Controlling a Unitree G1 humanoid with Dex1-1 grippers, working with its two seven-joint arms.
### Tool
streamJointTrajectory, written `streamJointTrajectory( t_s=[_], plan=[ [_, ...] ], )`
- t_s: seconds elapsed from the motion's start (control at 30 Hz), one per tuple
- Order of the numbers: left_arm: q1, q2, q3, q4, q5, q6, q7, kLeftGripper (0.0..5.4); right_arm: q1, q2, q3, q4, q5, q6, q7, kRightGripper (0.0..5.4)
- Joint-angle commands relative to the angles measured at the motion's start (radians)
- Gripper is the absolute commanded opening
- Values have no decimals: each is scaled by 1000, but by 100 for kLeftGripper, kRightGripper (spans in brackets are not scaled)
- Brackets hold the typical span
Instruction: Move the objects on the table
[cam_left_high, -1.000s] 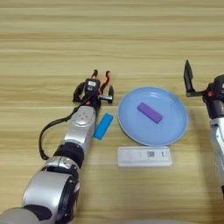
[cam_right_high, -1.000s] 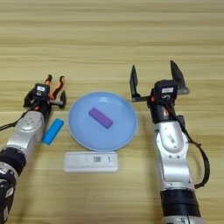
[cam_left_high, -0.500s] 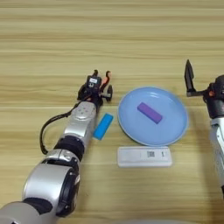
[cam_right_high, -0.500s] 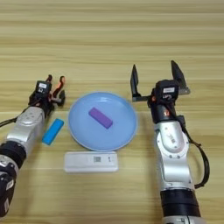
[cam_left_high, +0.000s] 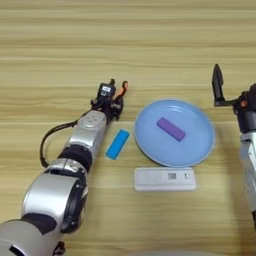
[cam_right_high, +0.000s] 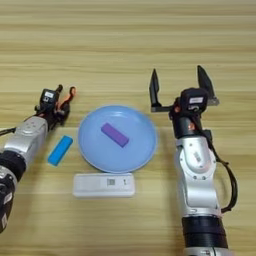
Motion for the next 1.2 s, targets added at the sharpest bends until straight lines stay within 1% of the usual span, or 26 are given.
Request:
streamJointTrajectory(
  t_s=[0.03, 0.2, 0.47, 0.6, 0.7, 0.83, 0.93, 1.0, 1.2],
  plan=[
    [35, 48, 2, 57, 10, 70, -14, 247, -11, 8, -1, -31, 18, 29, -2, 540],
    [27, 64, 2, 67, 11, 74, -30, 234, -13, 9, -3, -39, 21, 36, -4, 540],
    [23, 62, 14, 55, -6, 63, -38, 232, -19, 4, -8, -33, 26, 38, -5, 540],
    [26, 66, 22, 37, -13, 49, -34, 232, -21, 1, -12, -29, 26, 37, -3, 540],
    [32, 67, 27, -7, -18, 36, -39, 232, -22, -1, -12, -23, 23, 35, -1, 540],
    [52, 71, 24, -96, -21, 31, -51, 232, -23, -4, -13, -18, 24, 35, 3, 540],
    [83, 72, 16, -204, -22, 48, -63, 232, -23, -4, -11, -16, 22, 36, 5, 540],
    [110, 75, 4, -285, -13, 59, -67, 232, -22, -4, -10, -14, 22, 36, 7, 540],
    [187, 76, -16, -540, -22, 148, -105, 232, -18, -9, -8, -9, 26, 39, 18, 540]
  ],
)
